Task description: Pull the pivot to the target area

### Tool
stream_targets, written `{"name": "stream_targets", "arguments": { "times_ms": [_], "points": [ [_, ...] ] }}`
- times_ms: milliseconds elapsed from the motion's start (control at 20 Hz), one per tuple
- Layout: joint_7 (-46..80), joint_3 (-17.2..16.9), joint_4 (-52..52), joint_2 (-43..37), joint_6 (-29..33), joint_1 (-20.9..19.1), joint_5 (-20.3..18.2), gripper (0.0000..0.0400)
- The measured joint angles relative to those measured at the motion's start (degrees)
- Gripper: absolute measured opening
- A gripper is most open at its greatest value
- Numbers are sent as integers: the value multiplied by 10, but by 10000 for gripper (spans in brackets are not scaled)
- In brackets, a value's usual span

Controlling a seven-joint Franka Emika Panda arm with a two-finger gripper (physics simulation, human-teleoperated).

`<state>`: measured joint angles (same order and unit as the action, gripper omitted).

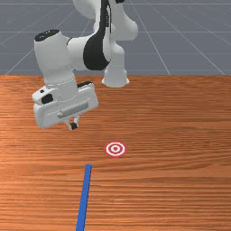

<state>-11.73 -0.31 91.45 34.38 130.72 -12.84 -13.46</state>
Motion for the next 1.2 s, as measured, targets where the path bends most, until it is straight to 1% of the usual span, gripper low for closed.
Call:
{"name": "stream_targets", "arguments": {
  "times_ms": [50,100,150,250,300,350,400,450,500,550,600,750,800,850,950,1000,1050,1100,1200],
  "points": [
    [-6,4,5,11,22,-2,-4,0],
    [-35,25,22,23,77,-18,-24,0],
    [-19,13,13,43,72,-8,-11,0],
    [-31,23,14,79,116,-14,-16,0],
    [-22,15,2,101,112,-8,-9,0],
    [62,-56,-23,127,86,50,60,0],
    [38,-12,-33,140,76,13,5,0],
    [27,-14,-99,174,0,13,23,0],
    [33,-15,-135,193,-25,14,26,0],
    [33,-14,-146,201,-15,14,25,0],
    [10,10,-168,215,-13,-4,1,0],
    [26,12,-312,291,-80,-3,5,0],
    [71,-10,-317,295,-66,13,18,0],
    [105,-16,-338,307,-71,17,13,0],
    [116,-16,-412,346,-103,17,17,0],
    [119,-15,-474,380,-132,15,21,0],
    [90,-28,-462,373,-125,24,44,0],
    [57,-6,-506,397,-156,13,33,0],
    [63,-6,-499,394,-149,18,32,0]
  ]
}}
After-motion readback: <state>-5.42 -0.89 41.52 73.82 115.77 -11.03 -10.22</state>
